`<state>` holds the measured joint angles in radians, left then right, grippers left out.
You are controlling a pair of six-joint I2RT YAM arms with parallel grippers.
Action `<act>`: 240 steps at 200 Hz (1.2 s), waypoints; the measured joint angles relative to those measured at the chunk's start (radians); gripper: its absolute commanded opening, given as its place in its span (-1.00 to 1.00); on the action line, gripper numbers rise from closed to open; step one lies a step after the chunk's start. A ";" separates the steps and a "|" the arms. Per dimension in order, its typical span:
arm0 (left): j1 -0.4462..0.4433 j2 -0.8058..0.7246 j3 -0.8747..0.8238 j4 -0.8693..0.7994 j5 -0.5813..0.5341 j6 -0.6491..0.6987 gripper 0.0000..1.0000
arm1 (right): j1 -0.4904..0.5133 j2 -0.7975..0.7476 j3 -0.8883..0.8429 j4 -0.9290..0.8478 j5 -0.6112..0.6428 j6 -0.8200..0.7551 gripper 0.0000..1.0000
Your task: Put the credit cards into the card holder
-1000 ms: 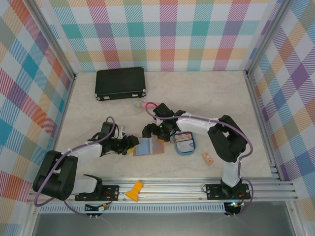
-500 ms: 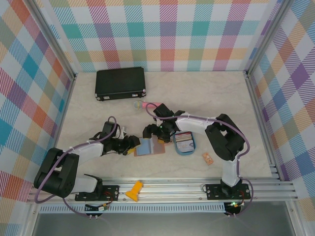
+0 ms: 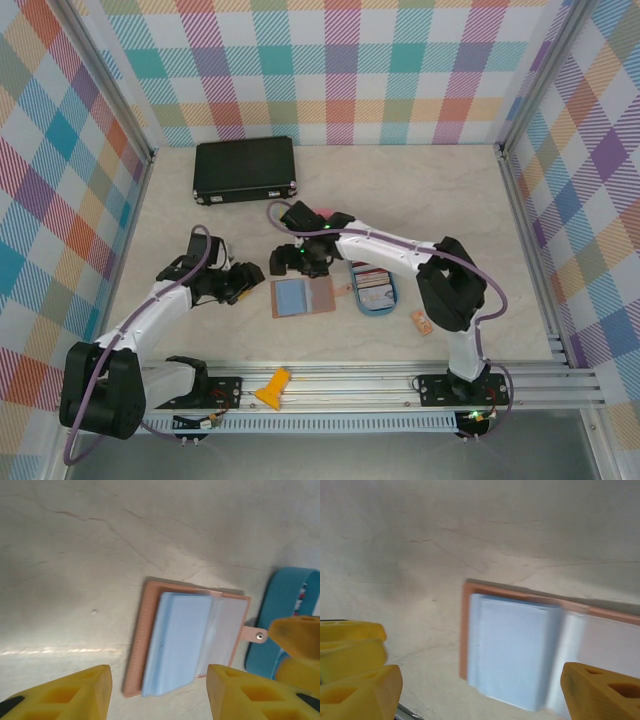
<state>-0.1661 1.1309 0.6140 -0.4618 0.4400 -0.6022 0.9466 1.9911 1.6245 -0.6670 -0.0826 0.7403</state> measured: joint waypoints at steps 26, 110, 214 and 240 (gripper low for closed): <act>0.039 -0.010 0.006 -0.066 -0.018 0.010 0.13 | 0.050 0.071 0.083 -0.073 0.068 0.007 0.73; 0.067 -0.064 -0.033 -0.039 0.030 0.009 0.16 | 0.089 0.224 0.230 -0.298 0.207 0.003 0.78; 0.067 -0.064 -0.043 -0.030 0.034 0.009 0.18 | 0.105 0.243 0.233 -0.269 0.161 -0.016 0.76; 0.067 -0.064 -0.043 -0.026 0.038 0.009 0.18 | 0.105 0.243 0.206 -0.255 0.161 -0.016 0.74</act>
<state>-0.0994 1.0664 0.5705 -0.4873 0.4782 -0.5930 1.0519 2.2337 1.8301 -0.9222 0.0780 0.7246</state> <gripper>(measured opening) 0.587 0.874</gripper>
